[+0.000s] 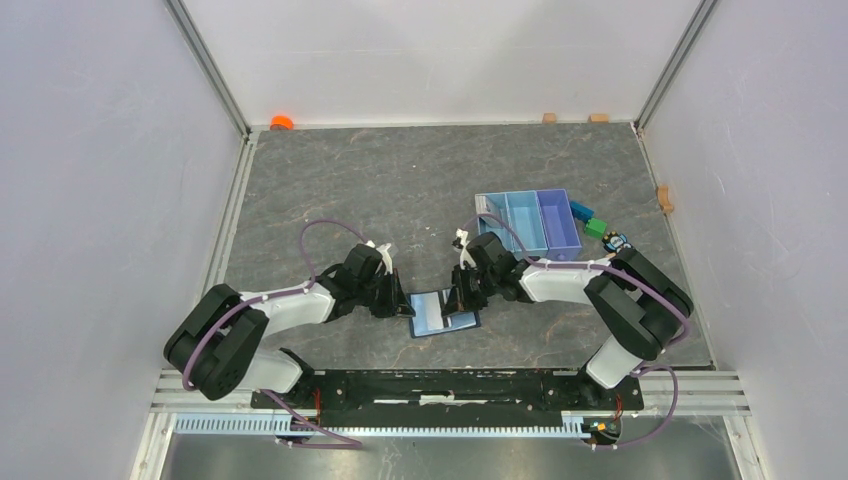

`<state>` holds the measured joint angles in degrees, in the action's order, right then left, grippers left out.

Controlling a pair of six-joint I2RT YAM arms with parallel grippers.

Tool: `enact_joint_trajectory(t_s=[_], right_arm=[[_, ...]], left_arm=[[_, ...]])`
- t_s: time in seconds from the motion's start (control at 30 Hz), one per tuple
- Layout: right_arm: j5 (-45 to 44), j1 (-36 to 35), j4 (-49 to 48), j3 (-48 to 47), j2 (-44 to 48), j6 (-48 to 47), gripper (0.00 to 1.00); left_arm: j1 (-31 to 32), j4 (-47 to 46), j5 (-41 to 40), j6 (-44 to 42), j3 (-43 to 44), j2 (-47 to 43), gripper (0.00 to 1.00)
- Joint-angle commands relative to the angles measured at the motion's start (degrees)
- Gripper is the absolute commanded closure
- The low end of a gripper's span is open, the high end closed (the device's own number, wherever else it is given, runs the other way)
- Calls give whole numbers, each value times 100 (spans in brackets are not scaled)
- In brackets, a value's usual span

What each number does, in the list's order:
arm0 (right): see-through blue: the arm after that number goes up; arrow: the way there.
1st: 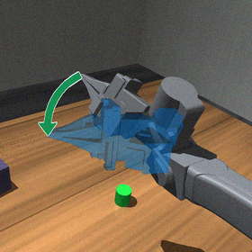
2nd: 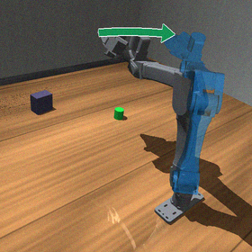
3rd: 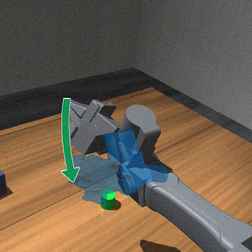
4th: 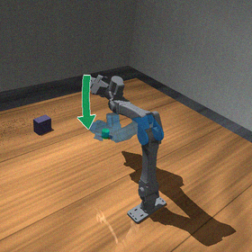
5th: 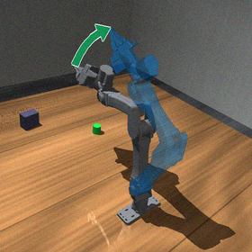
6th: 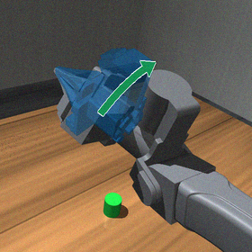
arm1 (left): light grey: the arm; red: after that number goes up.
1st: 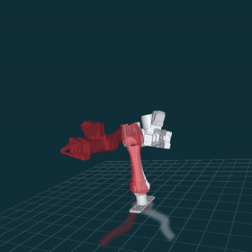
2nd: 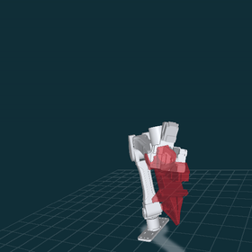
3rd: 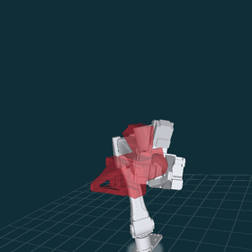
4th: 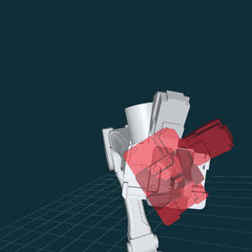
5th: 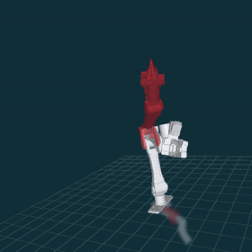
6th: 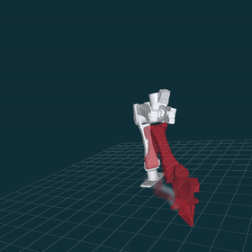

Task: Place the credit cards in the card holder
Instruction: Insert the credit card into the card holder.

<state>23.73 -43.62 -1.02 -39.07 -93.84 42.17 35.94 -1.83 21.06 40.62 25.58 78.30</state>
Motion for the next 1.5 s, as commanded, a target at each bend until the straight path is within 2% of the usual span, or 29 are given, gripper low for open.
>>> enact_joint_trajectory(t_s=[0.0,0.3,0.53,0.63,0.87,1.47], right_arm=[[-1007,-243,337,41,-396,-169,92],[-1595,-244,1406,-456,59,-652,69],[-1678,-244,1603,-470,360,-737,58],[-1533,-253,1325,-347,488,-726,52],[-1167,-421,852,-239,285,-487,54],[-1214,-1113,706,-1034,-210,-248,52]], left_arm=[[72,33,111,-127,-71,-9,98],[53,139,-66,-97,-115,-115,98],[44,137,-40,-90,-97,-59,98],[44,129,-34,-106,-97,-45,98],[44,110,33,-96,-62,26,97],[44,28,258,-77,8,-159,67]])
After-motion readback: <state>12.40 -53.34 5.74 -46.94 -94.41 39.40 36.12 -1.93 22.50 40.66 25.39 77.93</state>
